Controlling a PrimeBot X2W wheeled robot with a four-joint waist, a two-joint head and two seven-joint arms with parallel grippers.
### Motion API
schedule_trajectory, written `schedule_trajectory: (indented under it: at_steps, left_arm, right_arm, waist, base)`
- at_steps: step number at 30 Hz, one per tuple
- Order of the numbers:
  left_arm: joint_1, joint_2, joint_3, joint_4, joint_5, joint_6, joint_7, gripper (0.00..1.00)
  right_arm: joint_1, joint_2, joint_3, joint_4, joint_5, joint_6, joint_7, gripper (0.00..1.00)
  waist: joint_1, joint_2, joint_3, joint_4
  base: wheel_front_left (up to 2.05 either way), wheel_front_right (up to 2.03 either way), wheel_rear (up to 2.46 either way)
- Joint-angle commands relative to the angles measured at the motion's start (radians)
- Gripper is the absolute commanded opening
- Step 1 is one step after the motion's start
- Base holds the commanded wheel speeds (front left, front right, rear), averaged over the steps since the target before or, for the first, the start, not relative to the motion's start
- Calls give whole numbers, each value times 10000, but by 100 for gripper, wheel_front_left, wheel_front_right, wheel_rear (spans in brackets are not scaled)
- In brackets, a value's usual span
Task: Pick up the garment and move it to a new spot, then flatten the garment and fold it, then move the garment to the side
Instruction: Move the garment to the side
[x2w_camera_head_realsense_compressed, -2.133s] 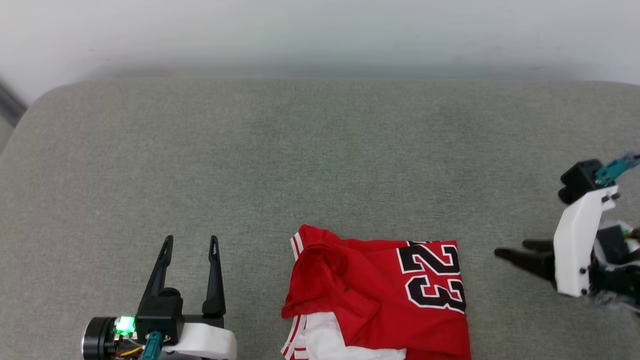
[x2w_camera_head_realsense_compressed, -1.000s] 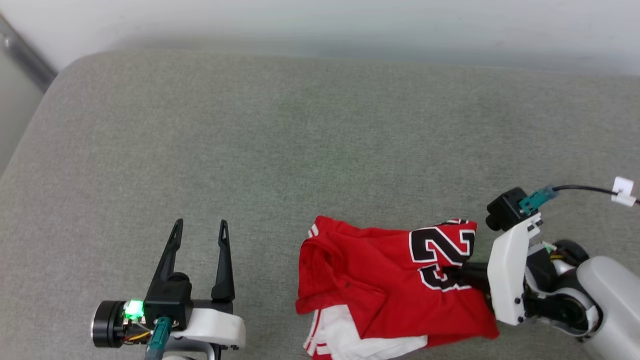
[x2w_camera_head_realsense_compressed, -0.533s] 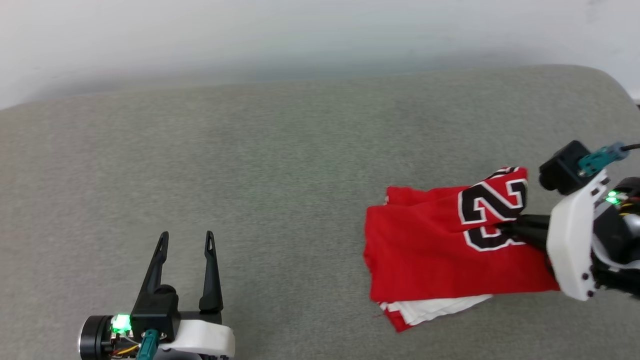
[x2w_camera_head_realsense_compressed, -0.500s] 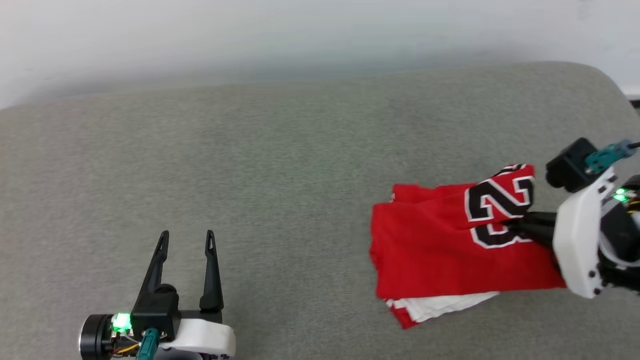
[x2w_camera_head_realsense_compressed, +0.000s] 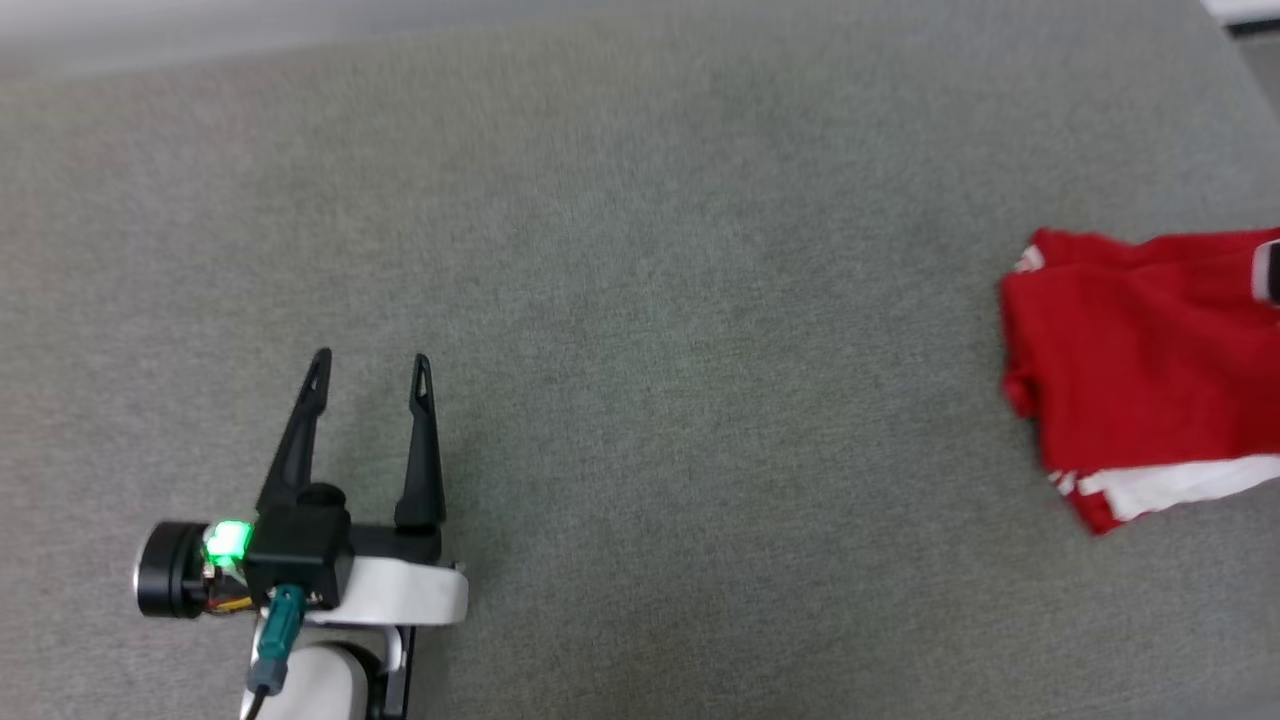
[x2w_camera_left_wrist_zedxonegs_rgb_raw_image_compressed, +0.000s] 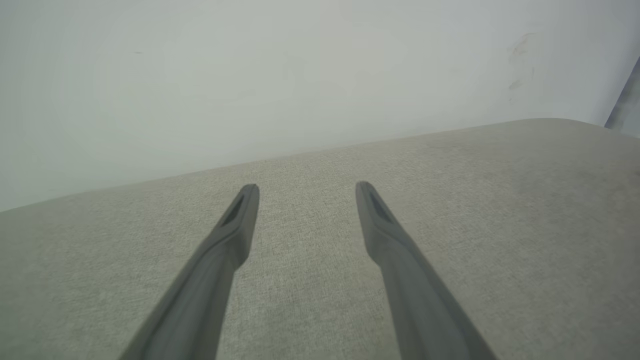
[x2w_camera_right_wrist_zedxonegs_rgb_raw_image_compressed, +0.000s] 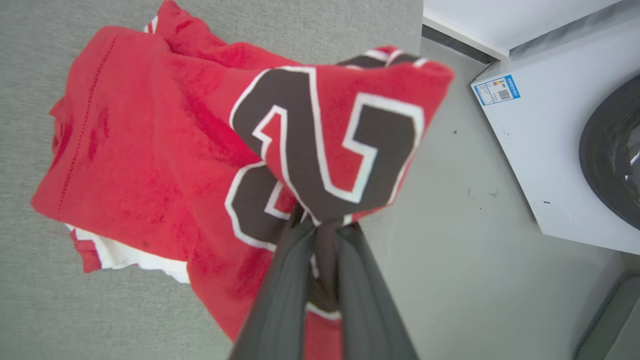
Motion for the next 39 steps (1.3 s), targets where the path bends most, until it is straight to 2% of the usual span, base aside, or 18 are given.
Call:
schedule_trajectory:
  at_steps: [1,6,15,16,17,18,25,31,39]
  left_arm:
    - [-176,72,4,-72,62,-17,-23,100]
    - [-635,254,32,-370,69,-50,-22,100]
    - [-1021,382,-17,-626,-6,-103,-23,100]
    - [-1028,366,-38,-622,-9,-101,-23,100]
    - [-1021,351,-58,-606,-6,-91,-23,100]
    - [-1002,331,-76,-576,-17,-80,-23,100]
    - [-722,173,-143,-400,-117,49,-22,100]
    - [-262,37,-64,-281,-210,182,-23,100]
    - [518,-108,36,-88,-360,324,-22,100]
  right_arm:
    - [-224,-51,-106,167,-211,-13,-72,0]
    - [-754,-107,-964,1424,-830,-13,-114,0]
    - [-1096,809,-2407,3026,-1634,-14,-189,0]
    - [-1108,924,-2570,3149,-1773,-14,-250,9]
    - [-1144,1050,-2762,3301,-1953,-14,-359,82]
    - [-1148,1208,-2889,3438,-2127,-14,-425,100]
    - [-1159,1717,-3535,3359,-3819,-14,-1785,100]
    - [-1353,2481,-3968,2410,-5011,-15,-3787,100]
    - [-1006,4409,-4339,1286,-5923,-14,-6750,100]
  waist:
    - [-1,-1,629,-50]
    - [-1,-1,1499,-6]
    - [-1,-1,2226,115]
    - [-1,-1,2212,138]
    - [-1,-1,2169,155]
    - [-1,-1,2097,173]
    - [-1,-1,1185,385]
    - [-1,-1,235,619]
    - [-1,-1,-952,1100]
  base:
    - [0,0,0]
    - [0,0,0]
    - [0,0,0]
    - [0,0,0]
    - [0,0,0]
    - [0,0,0]
    - [0,0,0]
    - [0,0,0]
    - [0,0,0]
